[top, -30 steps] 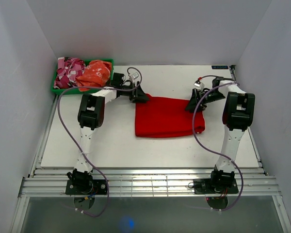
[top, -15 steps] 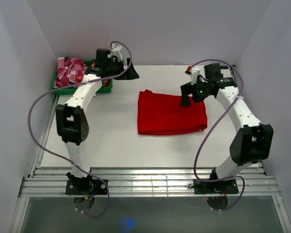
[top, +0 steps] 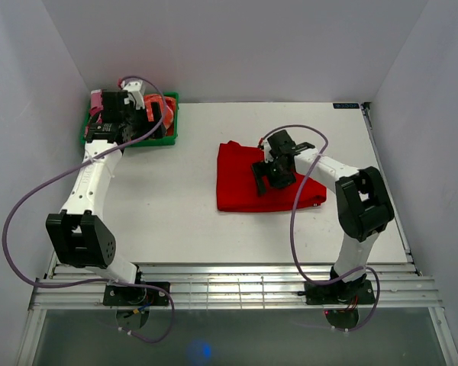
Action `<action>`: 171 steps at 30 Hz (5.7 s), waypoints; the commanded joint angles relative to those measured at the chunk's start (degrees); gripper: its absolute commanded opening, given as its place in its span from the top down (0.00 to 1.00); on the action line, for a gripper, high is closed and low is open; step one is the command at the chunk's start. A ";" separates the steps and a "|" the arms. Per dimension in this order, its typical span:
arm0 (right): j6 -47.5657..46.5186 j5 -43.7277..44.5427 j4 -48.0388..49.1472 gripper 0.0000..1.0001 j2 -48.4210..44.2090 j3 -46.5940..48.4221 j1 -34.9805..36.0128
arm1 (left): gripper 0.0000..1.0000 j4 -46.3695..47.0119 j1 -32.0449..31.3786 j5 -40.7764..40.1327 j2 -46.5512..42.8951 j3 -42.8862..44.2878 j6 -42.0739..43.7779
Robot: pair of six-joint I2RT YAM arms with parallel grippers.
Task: Fold and stack the trousers
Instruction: Neatly place the folded trousers to the corner
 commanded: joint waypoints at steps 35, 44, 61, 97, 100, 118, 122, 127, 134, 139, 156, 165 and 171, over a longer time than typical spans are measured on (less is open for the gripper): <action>-0.92 4.26 -5.03 0.04 26.04 25.56 -30.76 | 0.02 -15.07 2.28 -8.80 4.01 5.49 10.54; -31.88 0.74 -9.17 0.10 13.90 26.89 -30.76 | 0.02 -16.92 2.28 -1.94 3.75 7.16 11.16; -40.27 1.10 -16.90 0.08 34.63 37.78 -30.15 | 0.02 -17.62 2.37 -3.70 1.12 5.58 11.69; -19.78 -0.58 -9.00 0.10 14.98 34.73 -25.22 | 0.02 -20.44 2.72 -4.40 2.61 8.31 11.87; -18.12 -0.84 -8.56 0.09 4.69 21.91 -25.22 | 0.02 -19.65 2.72 -4.40 1.21 6.82 11.43; 4.72 -8.84 6.99 0.11 3.44 -3.43 -15.92 | 0.02 -20.96 5.18 -5.98 -1.87 5.23 12.66; 10.27 -7.88 13.84 0.13 7.82 -0.99 -13.98 | 0.02 -21.75 5.27 -6.34 -2.49 4.88 12.57; 14.15 -6.91 16.84 0.13 15.81 7.10 -13.89 | 0.02 -22.98 5.36 -6.78 -2.93 5.32 12.66; 14.06 -7.96 19.48 0.13 21.36 15.89 -13.10 | 0.02 -23.42 5.36 -7.04 -3.19 4.70 12.74; 12.75 -5.95 19.57 0.13 21.98 18.45 -13.18 | 0.02 -23.34 5.36 -7.30 -3.10 4.97 13.18; 0.98 -11.58 8.15 0.04 6.01 22.68 -11.25 | 0.02 -17.10 6.15 3.49 0.84 5.57 12.40; -15.73 13.44 10.44 0.10 -18.43 7.29 -11.59 | 0.02 -20.34 6.15 9.92 16.57 22.00 7.73; -22.94 8.26 -2.91 0.10 -26.42 -1.13 -16.15 | 0.02 -21.33 6.15 15.81 18.35 24.41 13.71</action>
